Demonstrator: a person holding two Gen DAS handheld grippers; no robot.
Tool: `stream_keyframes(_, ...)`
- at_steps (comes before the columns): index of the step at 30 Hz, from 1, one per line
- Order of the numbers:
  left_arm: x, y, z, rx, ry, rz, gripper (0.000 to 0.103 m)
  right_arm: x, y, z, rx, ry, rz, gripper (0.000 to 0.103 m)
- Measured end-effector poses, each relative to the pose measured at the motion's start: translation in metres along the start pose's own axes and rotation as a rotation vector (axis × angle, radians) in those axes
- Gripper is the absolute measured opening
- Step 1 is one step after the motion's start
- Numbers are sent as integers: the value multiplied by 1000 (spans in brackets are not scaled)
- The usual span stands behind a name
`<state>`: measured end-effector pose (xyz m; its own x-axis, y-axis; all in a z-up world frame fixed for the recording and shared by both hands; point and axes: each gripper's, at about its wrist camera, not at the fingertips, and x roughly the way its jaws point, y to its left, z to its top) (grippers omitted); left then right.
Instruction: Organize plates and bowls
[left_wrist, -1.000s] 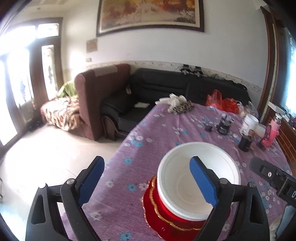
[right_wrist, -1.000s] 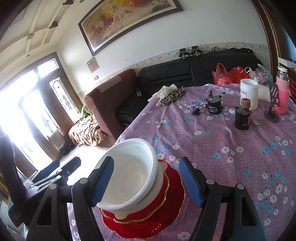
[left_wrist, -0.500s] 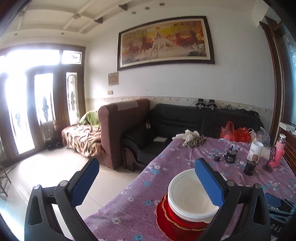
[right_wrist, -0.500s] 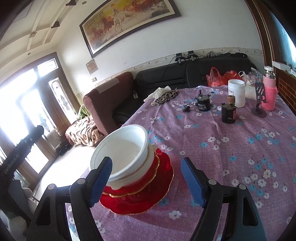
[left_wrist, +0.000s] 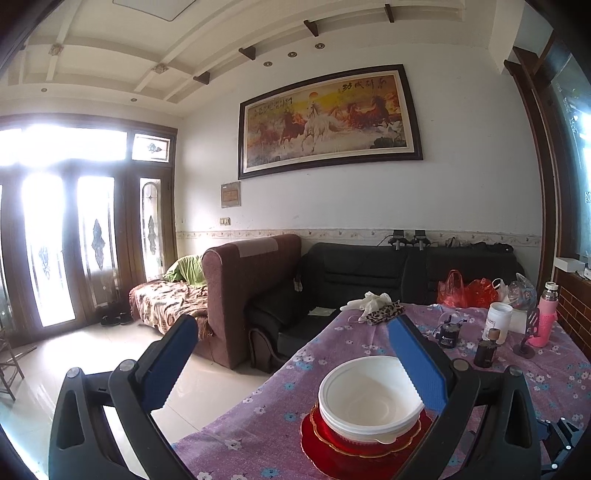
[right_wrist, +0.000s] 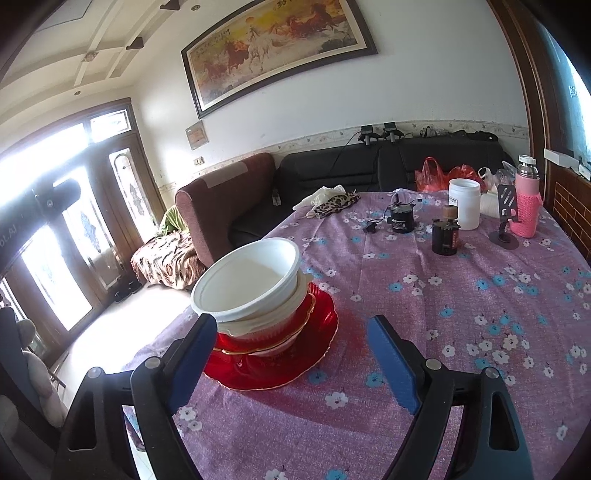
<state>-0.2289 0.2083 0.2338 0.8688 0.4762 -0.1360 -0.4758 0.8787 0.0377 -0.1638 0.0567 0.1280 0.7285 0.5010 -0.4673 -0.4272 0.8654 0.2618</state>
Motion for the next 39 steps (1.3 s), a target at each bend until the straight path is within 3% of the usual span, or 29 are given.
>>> stream_keyframes(12, -18, -14, -13, -7, -55, -2, 103, 0, 4, -17, -51, 9, 2, 88)
stream_keyframes(13, -16, -16, -16, -5, -41, 2, 103, 1, 5, -18, -56, 12, 3, 88)
stream_keyframes(18, 5, -20, -27, -23, 84, -122, 103, 10, 5, -24, -73, 36, 12, 88)
stream_keyframes(27, 43, -2, -41, -54, 191, -53, 103, 30, 17, -31, -135, 90, 22, 88)
stream_keyframes(39, 76, -2, -61, -42, 301, -33, 103, 55, 30, -28, -178, 144, 27, 89)
